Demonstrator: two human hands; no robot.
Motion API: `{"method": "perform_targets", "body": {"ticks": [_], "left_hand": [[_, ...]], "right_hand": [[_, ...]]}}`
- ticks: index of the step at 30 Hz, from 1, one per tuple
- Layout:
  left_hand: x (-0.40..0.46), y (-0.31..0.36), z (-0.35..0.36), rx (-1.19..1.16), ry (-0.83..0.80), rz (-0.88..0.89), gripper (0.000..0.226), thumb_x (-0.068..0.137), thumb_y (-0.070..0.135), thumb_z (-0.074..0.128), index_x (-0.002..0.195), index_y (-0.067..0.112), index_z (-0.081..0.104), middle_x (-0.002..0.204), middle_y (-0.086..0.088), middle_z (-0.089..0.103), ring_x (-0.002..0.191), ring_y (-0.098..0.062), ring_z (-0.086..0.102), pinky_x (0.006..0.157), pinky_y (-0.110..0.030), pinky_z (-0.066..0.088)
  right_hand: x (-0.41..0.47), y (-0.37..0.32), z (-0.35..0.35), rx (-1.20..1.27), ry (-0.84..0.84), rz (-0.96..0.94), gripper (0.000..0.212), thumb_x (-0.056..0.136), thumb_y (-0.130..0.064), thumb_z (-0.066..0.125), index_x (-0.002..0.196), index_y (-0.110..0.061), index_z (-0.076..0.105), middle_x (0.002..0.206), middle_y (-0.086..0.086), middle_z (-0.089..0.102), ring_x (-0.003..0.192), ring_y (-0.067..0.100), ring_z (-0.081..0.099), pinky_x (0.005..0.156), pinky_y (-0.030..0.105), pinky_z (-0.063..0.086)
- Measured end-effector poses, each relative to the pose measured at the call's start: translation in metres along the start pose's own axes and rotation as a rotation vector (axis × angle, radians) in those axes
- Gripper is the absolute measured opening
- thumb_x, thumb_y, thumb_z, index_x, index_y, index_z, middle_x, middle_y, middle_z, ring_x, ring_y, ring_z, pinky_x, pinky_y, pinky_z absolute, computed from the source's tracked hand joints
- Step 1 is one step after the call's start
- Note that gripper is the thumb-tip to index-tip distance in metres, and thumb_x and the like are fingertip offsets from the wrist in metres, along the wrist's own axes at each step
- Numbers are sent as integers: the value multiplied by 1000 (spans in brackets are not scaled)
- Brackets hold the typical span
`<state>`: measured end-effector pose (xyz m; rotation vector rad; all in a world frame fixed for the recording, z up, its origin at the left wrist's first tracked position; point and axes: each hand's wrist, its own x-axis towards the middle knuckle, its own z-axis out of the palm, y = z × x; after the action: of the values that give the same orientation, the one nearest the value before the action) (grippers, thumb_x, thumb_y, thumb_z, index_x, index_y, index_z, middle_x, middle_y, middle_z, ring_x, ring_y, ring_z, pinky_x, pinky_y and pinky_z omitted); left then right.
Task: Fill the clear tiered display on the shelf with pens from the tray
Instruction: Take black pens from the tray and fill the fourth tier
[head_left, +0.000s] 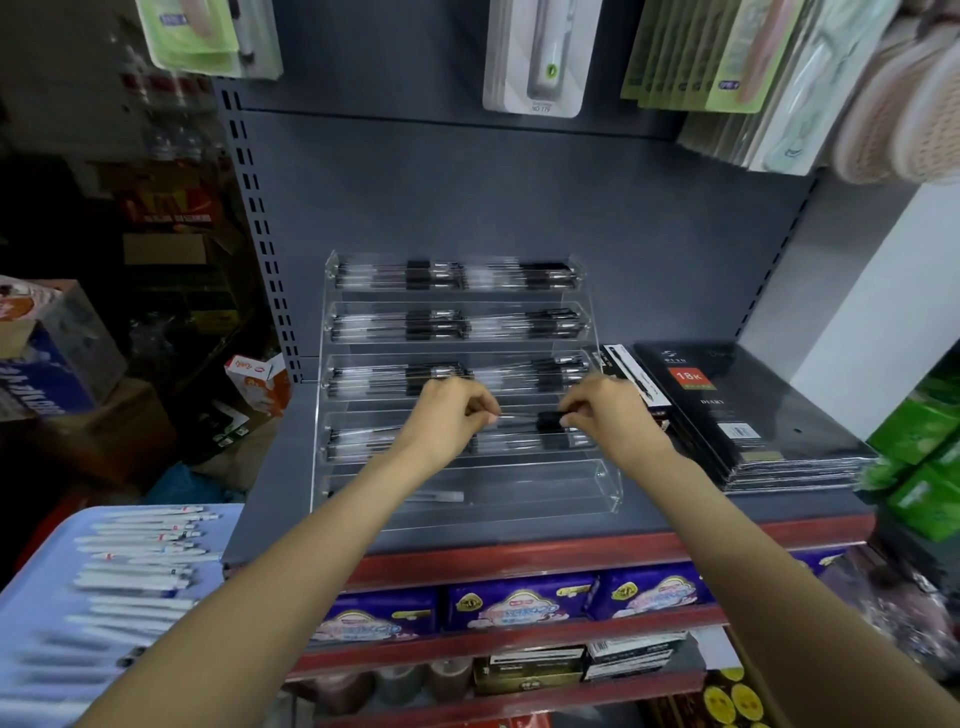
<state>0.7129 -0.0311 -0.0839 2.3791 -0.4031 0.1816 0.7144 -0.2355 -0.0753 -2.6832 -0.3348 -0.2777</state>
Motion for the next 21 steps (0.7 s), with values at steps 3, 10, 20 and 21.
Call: {"method": "perform_targets", "body": {"ticks": [3, 10, 20, 21], "left_hand": [[-1, 1, 6, 45, -28, -10, 12, 87, 12, 64, 95, 12, 72, 94, -3, 71, 82, -11, 61, 80, -23, 48], [4, -2, 6, 297, -77, 21, 16, 90, 15, 60, 102, 13, 70, 107, -8, 67, 99, -23, 62, 89, -37, 50], [-13, -6, 0, 184, 65, 43, 19, 89, 20, 60, 107, 16, 67, 103, -4, 66, 94, -18, 61, 85, -31, 48], [-21, -8, -3, 132, 94, 42, 21, 90, 19, 59, 109, 15, 66, 102, -4, 65, 92, -17, 60, 84, -25, 46]], "right_hand": [[0, -2, 2, -65, -66, -4, 17, 84, -7, 66, 100, -2, 70, 99, 15, 67, 91, 24, 62, 81, 23, 45], [6, 1, 5, -142, -109, 60, 14, 86, -2, 61, 96, -5, 69, 100, 11, 66, 92, 25, 64, 83, 36, 54], [-8, -28, 6, 179, -18, 11, 19, 85, -13, 66, 103, -10, 69, 88, 2, 68, 77, 9, 58, 66, 8, 39], [-11, -38, 8, 241, -22, 6, 21, 86, -14, 65, 107, -12, 67, 87, -1, 66, 78, 8, 58, 67, 8, 39]]}}
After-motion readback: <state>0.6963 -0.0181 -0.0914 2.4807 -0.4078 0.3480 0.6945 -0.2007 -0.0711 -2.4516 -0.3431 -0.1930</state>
